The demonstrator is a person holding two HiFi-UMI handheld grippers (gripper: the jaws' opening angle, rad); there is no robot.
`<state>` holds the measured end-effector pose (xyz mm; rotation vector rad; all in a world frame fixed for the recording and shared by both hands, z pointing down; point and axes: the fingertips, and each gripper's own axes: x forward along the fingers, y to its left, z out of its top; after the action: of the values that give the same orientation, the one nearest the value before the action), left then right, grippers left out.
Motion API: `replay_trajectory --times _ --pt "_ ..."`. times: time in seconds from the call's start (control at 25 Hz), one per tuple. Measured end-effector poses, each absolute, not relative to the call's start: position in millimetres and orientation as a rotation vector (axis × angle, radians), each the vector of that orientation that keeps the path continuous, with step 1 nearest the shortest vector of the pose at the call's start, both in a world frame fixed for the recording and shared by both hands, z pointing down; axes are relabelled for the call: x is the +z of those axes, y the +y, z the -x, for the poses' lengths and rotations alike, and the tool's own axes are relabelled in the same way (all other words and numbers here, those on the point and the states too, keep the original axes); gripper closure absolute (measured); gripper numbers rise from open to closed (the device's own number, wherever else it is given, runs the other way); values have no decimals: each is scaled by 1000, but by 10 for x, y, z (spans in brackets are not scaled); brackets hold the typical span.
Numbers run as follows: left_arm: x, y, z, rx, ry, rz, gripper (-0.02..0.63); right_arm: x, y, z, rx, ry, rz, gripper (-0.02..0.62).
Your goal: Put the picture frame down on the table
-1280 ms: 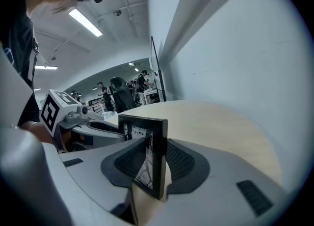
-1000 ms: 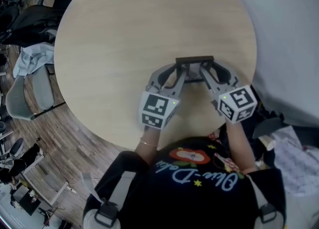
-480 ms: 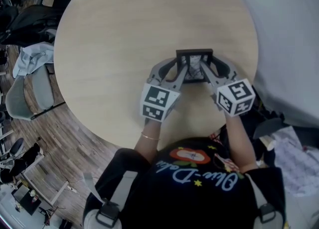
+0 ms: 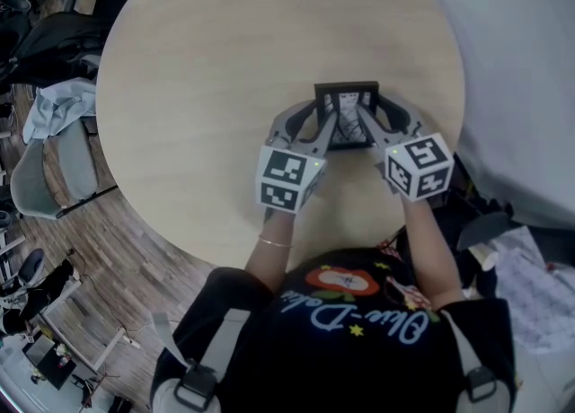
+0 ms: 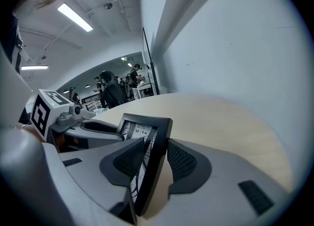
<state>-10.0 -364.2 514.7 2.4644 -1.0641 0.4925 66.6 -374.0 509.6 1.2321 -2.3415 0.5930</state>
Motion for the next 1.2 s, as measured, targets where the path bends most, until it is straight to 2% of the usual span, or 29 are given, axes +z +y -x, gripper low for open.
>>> replay_trajectory --times 1.2 --pt "5473 -3830 150 564 -1184 -2350 485 5455 -3955 -657 580 -2151 -1258 460"
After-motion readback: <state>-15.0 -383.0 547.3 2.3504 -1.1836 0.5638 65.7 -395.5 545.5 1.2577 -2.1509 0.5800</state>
